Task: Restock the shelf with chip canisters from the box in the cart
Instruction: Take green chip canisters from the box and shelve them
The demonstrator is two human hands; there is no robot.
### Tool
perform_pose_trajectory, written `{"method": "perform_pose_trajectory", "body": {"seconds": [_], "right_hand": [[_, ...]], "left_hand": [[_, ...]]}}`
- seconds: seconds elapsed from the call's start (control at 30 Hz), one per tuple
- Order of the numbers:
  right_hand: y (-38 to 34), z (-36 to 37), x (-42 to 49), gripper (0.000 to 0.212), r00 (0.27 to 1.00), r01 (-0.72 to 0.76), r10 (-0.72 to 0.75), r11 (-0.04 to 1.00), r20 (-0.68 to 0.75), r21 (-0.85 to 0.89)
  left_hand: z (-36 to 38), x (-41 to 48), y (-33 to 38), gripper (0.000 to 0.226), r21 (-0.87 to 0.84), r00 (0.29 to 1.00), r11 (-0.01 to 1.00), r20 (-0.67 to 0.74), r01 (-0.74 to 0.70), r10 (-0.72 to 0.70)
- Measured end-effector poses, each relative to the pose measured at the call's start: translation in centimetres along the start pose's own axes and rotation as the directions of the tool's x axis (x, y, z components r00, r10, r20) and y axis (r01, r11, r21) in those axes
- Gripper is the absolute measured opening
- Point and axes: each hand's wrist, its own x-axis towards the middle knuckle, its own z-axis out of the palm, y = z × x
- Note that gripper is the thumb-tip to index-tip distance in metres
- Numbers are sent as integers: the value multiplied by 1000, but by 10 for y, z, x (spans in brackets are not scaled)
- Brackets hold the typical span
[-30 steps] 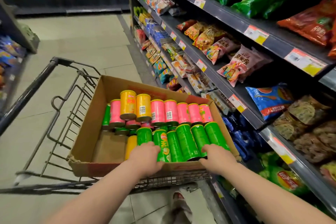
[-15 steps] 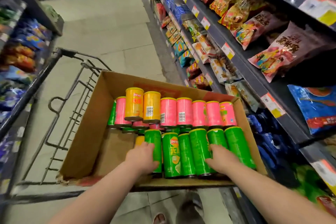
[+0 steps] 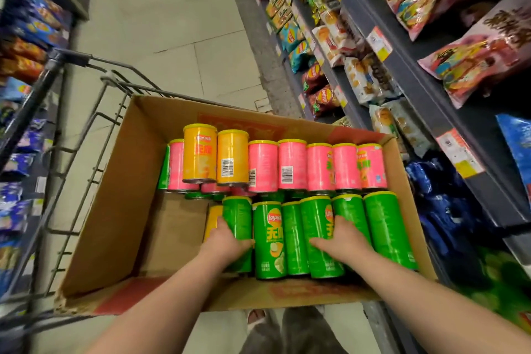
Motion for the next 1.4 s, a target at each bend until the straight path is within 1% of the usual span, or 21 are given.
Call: {"method": "perform_pose_trajectory", "body": {"seconds": [0.07,0.17,0.23,0.4,0.53,0.67,0.73,0.77,0.83,0.93,1.0,1.07,1.17,1.2,1.27,1.3,1.33,1.4], "right_hand": [[-2,1,-1,75,1000,-5,4,1000,-10,-14],[-5,5,-4,79,1000,-15,15,1000,-12,-11],[-6,7,-5,81,1000,-15,15,1000,-11,-7],[-9,8,-10,93,1000,-6,6,998,-12,55],[-13,5,-20,95,999,-33,34,991,-6,126],[-18,-2,-36,93,998,-24,35,981,-51,194],[-20,-5,-46,91,996,-2,25,968,-88,250],[-22,-7,-51,89,994,9,21,961,-106,277],[-25,-12,-63,82,991,32,13,943,-134,332],[-31,-19,-86,75,985,84,-15,914,-173,397],[-34,-22,-101,76,976,114,-27,906,-215,407],[-35,-25,-119,78,968,125,-18,902,-252,414],[-31,-26,-139,80,949,118,30,887,-312,447],[-29,-27,-147,82,942,119,45,882,-334,457],[-23,-28,-164,84,927,119,76,869,-368,480],[-19,-28,-171,86,918,120,95,859,-386,497],[-15,-29,-180,86,908,121,114,851,-403,512],[-5,-28,-198,76,884,129,147,835,-443,535]], "left_hand": [[3,3,0,103,-37,1000,999,-5,23,-23],[7,5,0,108,-26,998,999,-52,27,-28],[9,7,-2,107,-29,997,999,-64,32,-34],[4,5,-2,87,-84,997,995,-40,61,-65],[-4,-4,-3,74,-193,997,979,-38,58,-66],[-13,-26,-1,75,-230,998,972,-55,-43,31],[-15,-42,2,81,-297,993,947,-52,-119,109],[-15,-51,4,83,-336,987,928,-61,-162,150],[-17,-69,8,81,-433,970,869,-77,-240,230],[-21,-91,12,77,-531,945,788,-82,-311,318],[-24,-103,14,70,-551,925,755,-95,-357,368],[-26,-113,16,67,-569,908,725,-101,-389,407],[-25,-129,20,62,-540,879,713,-120,-447,461],[-24,-135,21,64,-536,866,704,-118,-467,485],[-19,-145,25,77,-532,837,679,-113,-506,535],[-16,-150,27,78,-525,825,674,-107,-520,554],[-13,-155,30,71,-515,810,666,-100,-539,578],[-7,-166,35,52,-498,780,649,-93,-575,619]]}}
